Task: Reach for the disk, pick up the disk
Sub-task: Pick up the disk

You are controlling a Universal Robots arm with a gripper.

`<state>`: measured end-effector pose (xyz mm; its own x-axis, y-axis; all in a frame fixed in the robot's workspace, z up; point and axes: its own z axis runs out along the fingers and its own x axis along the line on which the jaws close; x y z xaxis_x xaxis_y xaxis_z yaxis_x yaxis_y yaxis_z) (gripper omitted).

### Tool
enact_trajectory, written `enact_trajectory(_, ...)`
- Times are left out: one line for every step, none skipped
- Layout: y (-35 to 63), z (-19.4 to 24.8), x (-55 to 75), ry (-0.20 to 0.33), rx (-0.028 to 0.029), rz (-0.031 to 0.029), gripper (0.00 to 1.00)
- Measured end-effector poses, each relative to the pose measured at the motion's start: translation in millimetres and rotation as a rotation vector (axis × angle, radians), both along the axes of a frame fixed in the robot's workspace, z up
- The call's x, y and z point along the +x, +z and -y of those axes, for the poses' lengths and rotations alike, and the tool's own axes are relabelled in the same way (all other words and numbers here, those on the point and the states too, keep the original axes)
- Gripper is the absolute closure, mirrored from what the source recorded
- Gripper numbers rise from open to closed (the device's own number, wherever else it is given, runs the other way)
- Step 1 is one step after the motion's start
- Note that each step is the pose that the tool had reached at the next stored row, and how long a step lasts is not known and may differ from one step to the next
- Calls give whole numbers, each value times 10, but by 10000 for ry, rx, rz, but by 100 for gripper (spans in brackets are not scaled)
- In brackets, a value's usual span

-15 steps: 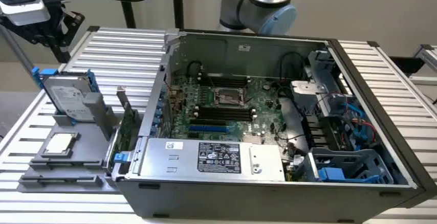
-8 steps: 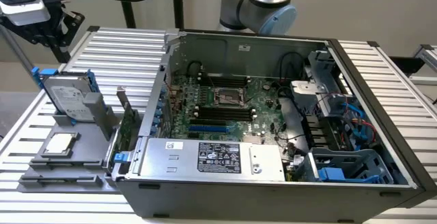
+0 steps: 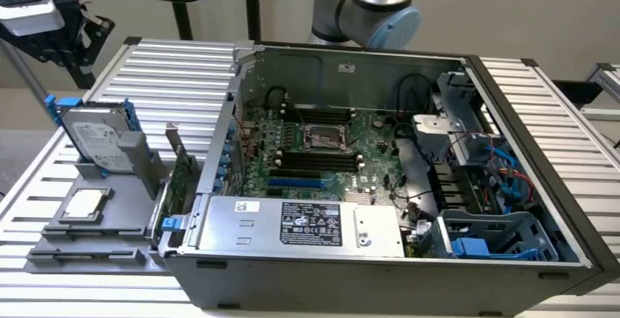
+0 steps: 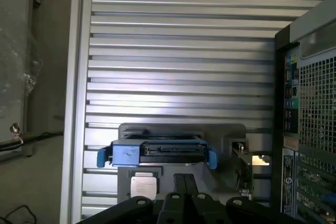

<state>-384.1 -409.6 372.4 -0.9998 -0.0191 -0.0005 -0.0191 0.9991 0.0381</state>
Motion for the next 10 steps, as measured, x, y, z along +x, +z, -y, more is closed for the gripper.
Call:
enact_trajectory(-1, -1, -44, 0, 2, 1, 89)
enact_trajectory(-1, -3, -93, 0, 1, 1, 89)
enact_trajectory(0, -10, -137, 0, 1, -1, 89)
enact_trajectory(0, -21, -182, 1, 1, 0, 89)
enact_trajectory(-1, -33, -226, 1, 1, 1, 89)
enact_trajectory(-1, -45, -271, 0, 1, 1, 89)
enact_trajectory(0, -60, -319, -1, 0, 0, 89)
enact_trajectory(-1, -85, -354, 0, 1, 1, 89)
enact_trajectory(0, -111, -376, 1, 0, 0, 89)
enact_trajectory(-1, -129, -383, 1, 1, 2, 89)
